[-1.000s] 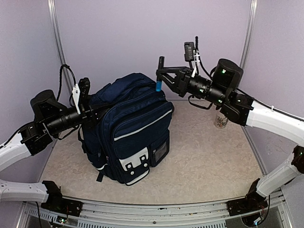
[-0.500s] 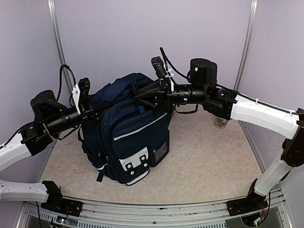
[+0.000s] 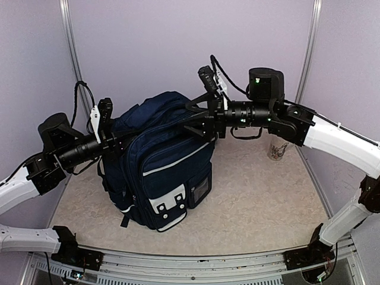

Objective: Pack the student bag
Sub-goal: Reset both arms

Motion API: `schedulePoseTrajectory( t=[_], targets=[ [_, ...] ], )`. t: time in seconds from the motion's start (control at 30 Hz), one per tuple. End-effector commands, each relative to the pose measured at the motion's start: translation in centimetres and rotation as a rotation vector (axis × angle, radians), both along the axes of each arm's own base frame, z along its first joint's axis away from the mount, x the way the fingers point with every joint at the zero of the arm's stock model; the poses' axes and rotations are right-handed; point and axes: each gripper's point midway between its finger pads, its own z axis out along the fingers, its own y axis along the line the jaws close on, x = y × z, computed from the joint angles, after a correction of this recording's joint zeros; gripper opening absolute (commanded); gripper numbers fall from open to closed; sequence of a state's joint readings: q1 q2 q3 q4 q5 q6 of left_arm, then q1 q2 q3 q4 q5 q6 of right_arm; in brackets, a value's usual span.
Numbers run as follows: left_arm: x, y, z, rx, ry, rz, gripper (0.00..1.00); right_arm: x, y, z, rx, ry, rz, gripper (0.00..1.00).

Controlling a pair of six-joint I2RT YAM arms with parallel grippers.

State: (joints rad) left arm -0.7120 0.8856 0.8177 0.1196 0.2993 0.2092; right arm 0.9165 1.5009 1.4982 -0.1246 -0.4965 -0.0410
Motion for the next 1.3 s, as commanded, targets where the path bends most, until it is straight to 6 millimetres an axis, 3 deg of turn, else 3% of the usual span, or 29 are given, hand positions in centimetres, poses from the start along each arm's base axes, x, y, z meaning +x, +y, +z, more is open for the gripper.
schedulePoseTrajectory(
  t=[0.0,0.1,0.23,0.33,0.43,0.53,0.63,0.7,0.87,1.03,1.17,1.27],
  targets=[
    [-1.2,0.0,0.8,-0.005,-0.080,-0.057,0.27,4.6,-6.5,4.0,0.161,0.207,-0.246,0.82],
    [-1.9,-0.3,0.9,-0.005,-0.089,-0.094,0.25,8.5,-11.7,0.5,0.263,0.485,-0.354,0.69],
    [-1.5,0.4,1.4,-0.015,-0.106,-0.048,0.15,9.7,-14.0,-6.5,0.271,0.669,-0.497,0.59],
    [-1.3,0.5,0.8,0.012,-0.110,-0.060,0.02,9.1,-14.5,-7.6,0.241,0.578,-0.563,0.57],
    [-4.2,0.1,1.3,0.034,-0.164,-0.250,0.00,8.3,-14.9,-9.3,0.125,0.394,-0.598,0.55],
    [-6.2,0.3,1.6,0.024,-0.194,-0.403,0.00,6.2,-13.1,-10.7,0.024,0.223,-0.475,0.54],
    [-6.8,0.1,1.7,0.050,-0.170,-0.524,0.00,3.3,-10.8,-11.6,-0.074,0.040,-0.330,0.55],
    [-6.2,-0.1,1.6,0.056,-0.149,-0.554,0.00,2.0,-10.3,-12.2,-0.120,-0.034,-0.287,0.56],
    [-2.1,-0.4,1.1,0.043,-0.102,-0.397,0.00,0.3,-12.5,-13.9,-0.159,-0.093,-0.339,0.52],
    [-1.6,-0.1,1.8,0.018,-0.098,-0.347,0.00,-1.0,-15.0,-14.4,-0.143,-0.112,-0.435,0.41],
    [-1.3,0.0,2.0,0.022,-0.076,-0.330,0.00,-2.4,-14.1,-12.7,-0.035,-0.161,-0.441,0.39],
    [-1.3,-0.1,1.9,0.024,-0.062,-0.335,0.00,-2.4,-12.5,-12.9,-0.028,-0.188,-0.428,0.38]
  ],
)
